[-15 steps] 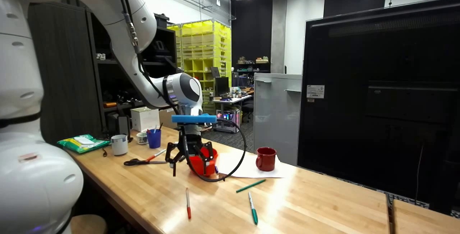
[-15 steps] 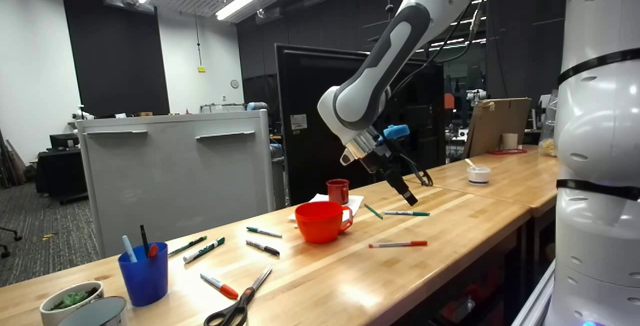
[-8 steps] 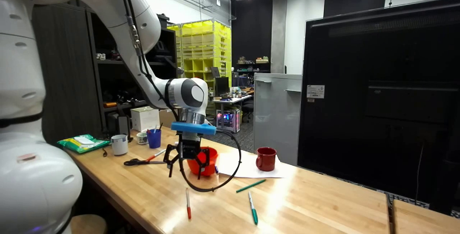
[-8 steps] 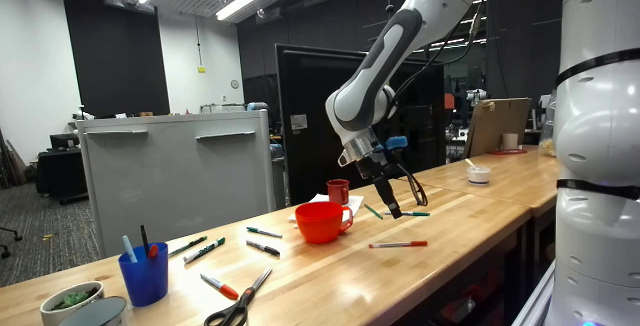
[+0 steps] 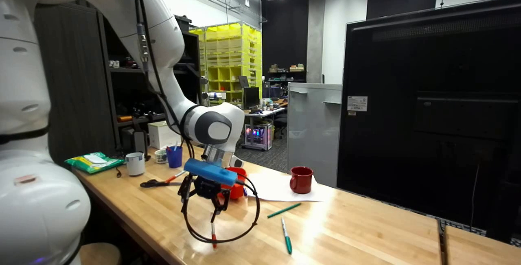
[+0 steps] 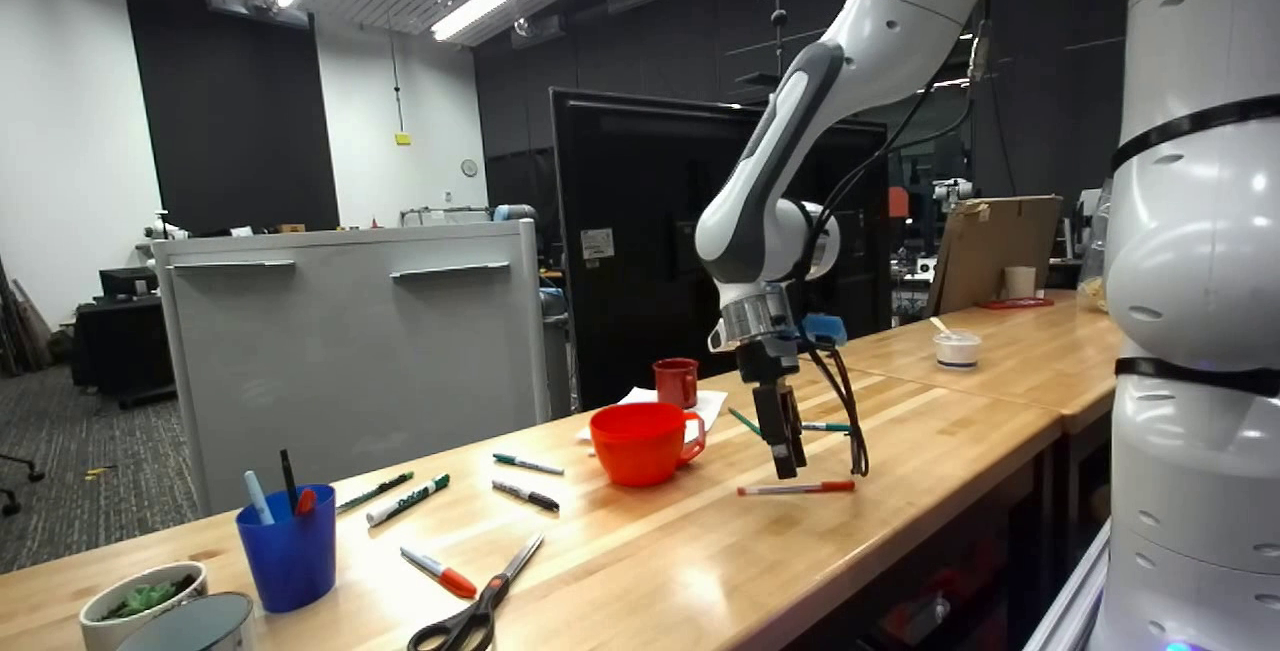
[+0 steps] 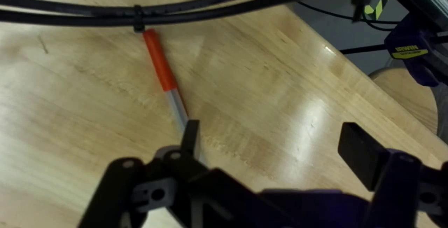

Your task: Move one orange pen to the right

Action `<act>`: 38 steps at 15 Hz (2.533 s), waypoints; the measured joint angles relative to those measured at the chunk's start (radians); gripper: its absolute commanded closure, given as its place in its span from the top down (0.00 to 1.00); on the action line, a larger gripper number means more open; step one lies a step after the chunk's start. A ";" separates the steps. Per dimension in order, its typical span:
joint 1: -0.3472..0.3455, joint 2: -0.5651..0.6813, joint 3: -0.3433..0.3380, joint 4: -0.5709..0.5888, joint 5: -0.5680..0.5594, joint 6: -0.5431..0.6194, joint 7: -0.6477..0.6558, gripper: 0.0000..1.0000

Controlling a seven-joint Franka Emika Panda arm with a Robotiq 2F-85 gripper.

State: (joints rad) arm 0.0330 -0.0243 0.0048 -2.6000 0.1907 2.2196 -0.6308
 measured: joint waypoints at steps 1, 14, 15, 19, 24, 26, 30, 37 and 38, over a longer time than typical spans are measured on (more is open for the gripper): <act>0.001 -0.002 0.000 -0.018 0.019 0.022 -0.010 1.00; 0.015 -0.007 0.007 -0.063 0.116 0.076 -0.037 1.00; 0.016 -0.006 0.008 -0.063 0.126 0.077 -0.043 1.00; 0.024 0.004 0.012 -0.062 0.166 0.081 -0.070 0.73; 0.026 0.034 0.017 -0.055 0.183 0.105 -0.094 0.36; 0.026 0.035 0.018 -0.055 0.183 0.123 -0.105 0.19; 0.027 0.044 0.027 -0.056 0.183 0.185 -0.127 0.00; 0.027 0.059 0.041 -0.049 0.148 0.279 -0.130 0.00; 0.027 0.062 0.041 -0.047 0.143 0.299 -0.130 0.00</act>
State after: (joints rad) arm 0.0600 0.0379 0.0462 -2.6471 0.3341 2.5189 -0.7606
